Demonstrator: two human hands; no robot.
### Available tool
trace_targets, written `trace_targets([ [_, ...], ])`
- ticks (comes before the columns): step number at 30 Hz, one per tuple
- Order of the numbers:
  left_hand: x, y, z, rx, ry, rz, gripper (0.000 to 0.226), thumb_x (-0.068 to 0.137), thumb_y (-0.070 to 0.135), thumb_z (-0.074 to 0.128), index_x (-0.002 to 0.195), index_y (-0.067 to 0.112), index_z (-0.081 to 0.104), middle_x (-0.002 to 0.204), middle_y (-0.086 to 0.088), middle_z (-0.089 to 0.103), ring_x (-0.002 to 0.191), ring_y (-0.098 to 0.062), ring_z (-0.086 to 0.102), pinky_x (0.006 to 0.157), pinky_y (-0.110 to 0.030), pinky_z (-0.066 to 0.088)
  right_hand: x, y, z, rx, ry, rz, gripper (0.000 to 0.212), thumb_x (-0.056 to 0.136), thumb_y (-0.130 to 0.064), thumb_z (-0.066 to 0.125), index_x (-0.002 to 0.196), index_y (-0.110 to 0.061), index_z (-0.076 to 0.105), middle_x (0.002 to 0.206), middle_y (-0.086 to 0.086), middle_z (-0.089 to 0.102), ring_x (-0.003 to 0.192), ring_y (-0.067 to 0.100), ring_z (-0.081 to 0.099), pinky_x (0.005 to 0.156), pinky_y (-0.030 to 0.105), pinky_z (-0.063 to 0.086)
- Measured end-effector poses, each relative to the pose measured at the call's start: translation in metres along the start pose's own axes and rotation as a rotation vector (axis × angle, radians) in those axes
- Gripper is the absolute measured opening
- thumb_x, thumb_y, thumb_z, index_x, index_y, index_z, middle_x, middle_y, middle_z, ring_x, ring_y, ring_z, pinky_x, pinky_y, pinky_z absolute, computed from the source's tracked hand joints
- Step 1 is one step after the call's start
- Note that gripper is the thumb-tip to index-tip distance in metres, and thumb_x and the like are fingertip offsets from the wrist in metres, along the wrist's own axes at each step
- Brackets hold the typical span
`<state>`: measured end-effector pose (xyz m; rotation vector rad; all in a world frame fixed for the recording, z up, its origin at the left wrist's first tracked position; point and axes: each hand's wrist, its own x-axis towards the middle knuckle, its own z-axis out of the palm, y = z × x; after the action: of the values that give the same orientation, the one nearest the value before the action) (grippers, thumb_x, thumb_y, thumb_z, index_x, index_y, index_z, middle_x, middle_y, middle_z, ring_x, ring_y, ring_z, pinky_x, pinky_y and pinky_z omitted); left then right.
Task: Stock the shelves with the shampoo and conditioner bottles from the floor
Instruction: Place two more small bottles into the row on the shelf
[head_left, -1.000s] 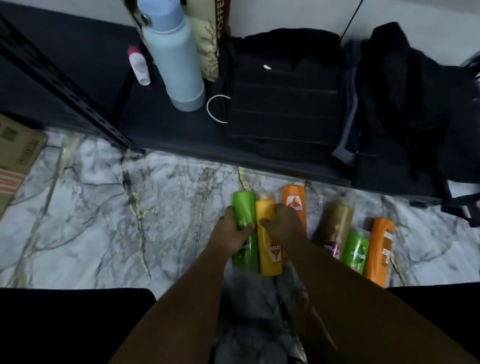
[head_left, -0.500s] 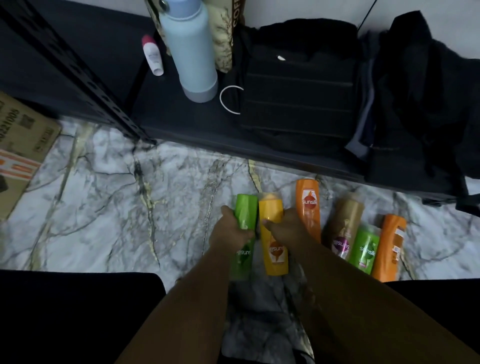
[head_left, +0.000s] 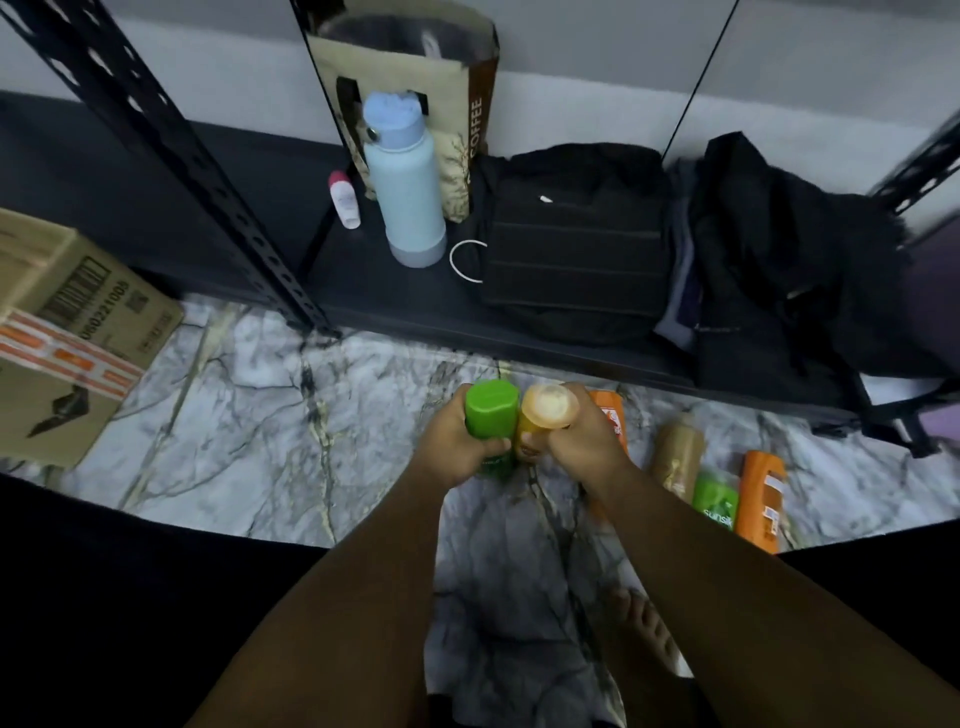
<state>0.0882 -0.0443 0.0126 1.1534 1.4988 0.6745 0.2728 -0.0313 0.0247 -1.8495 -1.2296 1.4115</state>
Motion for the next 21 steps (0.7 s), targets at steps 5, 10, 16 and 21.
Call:
trace_targets([
  [5, -0.015, 0.003, 0.000, 0.076, 0.024, 0.063, 0.045, 0.078, -0.002, 0.083, 0.114, 0.012, 0.059, 0.097, 0.004, 0.068, 0.083, 0.004, 0.062, 0.072, -0.008, 0.046, -0.014, 0.003, -0.004, -0.055, -0.037, -0.061, 0.049, 0.074, 0.000, 0.083, 0.109, -0.022, 0.056, 0.105, -0.002, 0.067, 0.102, 0.019, 0.063, 0.079, 0.033, 0.053],
  [10, -0.022, 0.011, 0.002, 0.123, 0.075, 0.053, 0.041, 0.081, 0.002, 0.082, 0.109, 0.018, 0.057, 0.094, 0.008, 0.065, 0.084, 0.003, 0.057, 0.065, -0.006, 0.042, -0.019, 0.001, -0.002, -0.095, 0.000, -0.117, 0.047, 0.077, -0.005, 0.081, 0.111, -0.027, 0.058, 0.105, -0.005, 0.068, 0.101, 0.019, 0.063, 0.074, 0.029, 0.045],
  [16, -0.023, 0.028, -0.006, 0.181, 0.140, 0.043, 0.036, 0.081, 0.010, 0.084, 0.108, 0.015, 0.060, 0.099, -0.001, 0.068, 0.092, -0.020, 0.063, 0.079, -0.030, 0.050, -0.021, 0.001, -0.005, -0.185, 0.049, -0.134, 0.041, 0.078, -0.008, 0.082, 0.108, -0.024, 0.059, 0.105, 0.001, 0.067, 0.103, 0.024, 0.062, 0.081, 0.030, 0.044],
  [21, -0.022, 0.065, -0.027, 0.092, 0.125, 0.072, 0.035, 0.082, 0.013, 0.083, 0.107, 0.024, 0.061, 0.104, -0.003, 0.071, 0.102, -0.023, 0.068, 0.091, -0.041, 0.057, -0.032, -0.025, -0.024, -0.060, 0.068, -0.156, 0.047, 0.077, -0.009, 0.083, 0.118, -0.021, 0.064, 0.109, -0.002, 0.068, 0.107, 0.021, 0.064, 0.092, 0.036, 0.051],
])
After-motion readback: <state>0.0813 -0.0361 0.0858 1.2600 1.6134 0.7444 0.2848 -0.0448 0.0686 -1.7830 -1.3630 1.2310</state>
